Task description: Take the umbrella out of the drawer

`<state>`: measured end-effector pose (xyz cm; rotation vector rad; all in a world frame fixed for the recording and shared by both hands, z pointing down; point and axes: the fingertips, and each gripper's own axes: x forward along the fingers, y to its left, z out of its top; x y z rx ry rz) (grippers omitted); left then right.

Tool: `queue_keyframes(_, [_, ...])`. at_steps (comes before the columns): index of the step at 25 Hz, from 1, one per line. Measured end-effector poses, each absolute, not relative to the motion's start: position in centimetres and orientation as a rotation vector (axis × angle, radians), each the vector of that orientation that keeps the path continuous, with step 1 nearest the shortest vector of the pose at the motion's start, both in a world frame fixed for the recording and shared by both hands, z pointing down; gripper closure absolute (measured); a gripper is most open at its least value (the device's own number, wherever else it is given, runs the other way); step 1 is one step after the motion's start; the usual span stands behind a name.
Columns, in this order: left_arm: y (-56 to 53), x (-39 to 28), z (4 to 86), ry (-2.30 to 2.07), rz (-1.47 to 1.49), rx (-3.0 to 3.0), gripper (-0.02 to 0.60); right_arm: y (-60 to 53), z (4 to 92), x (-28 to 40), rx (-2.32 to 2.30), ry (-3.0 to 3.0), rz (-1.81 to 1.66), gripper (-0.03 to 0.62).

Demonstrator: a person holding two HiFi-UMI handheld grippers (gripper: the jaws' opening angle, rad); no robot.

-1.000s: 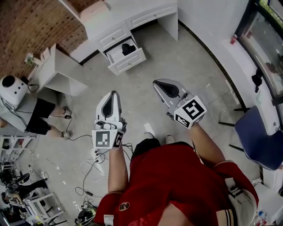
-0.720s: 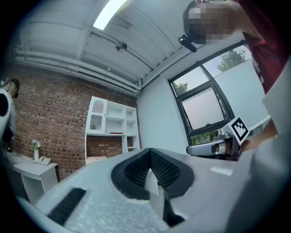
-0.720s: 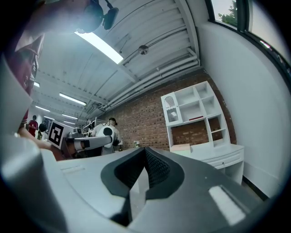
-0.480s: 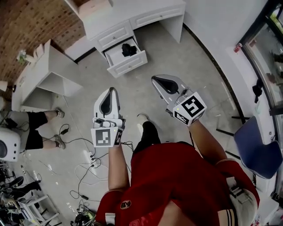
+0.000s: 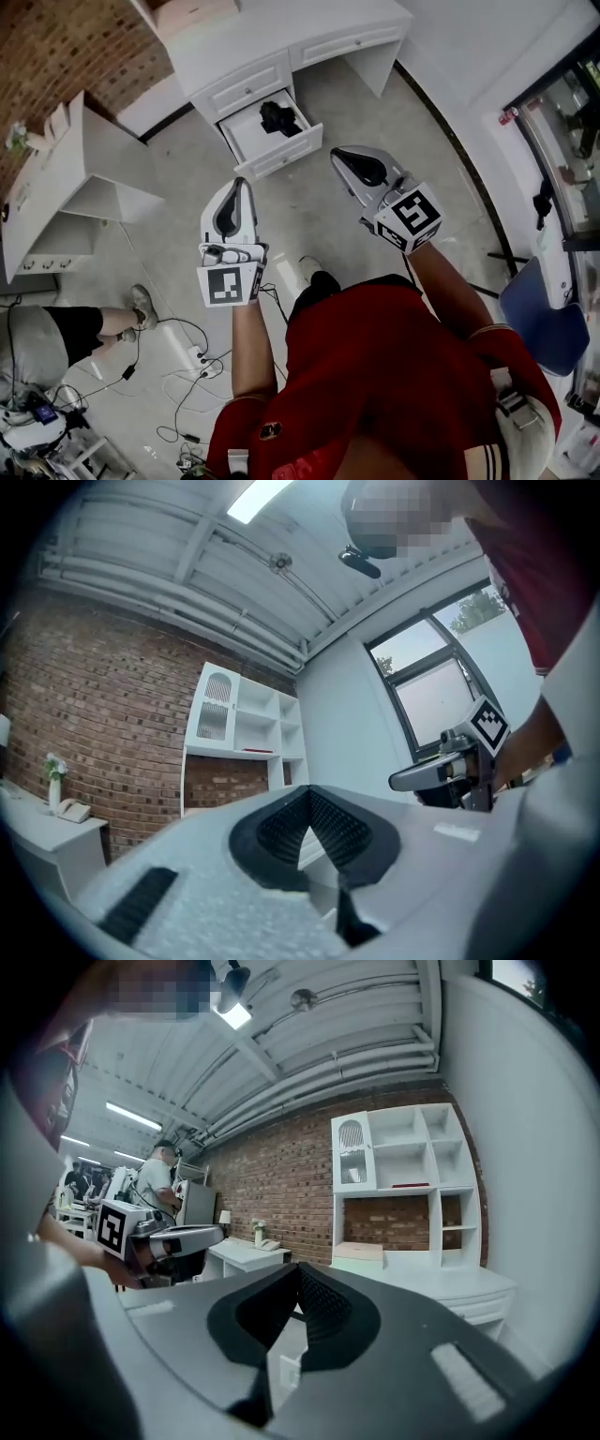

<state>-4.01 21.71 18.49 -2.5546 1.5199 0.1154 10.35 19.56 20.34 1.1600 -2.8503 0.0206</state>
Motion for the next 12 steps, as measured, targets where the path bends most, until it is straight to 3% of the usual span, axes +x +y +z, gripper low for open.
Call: queue_keyframes(12, [11.9,-10.1,20.6,1.597,0.125,-2.534,0.577,7.4,24.9,4.1,1.100,-2.719,-0.012,0.582])
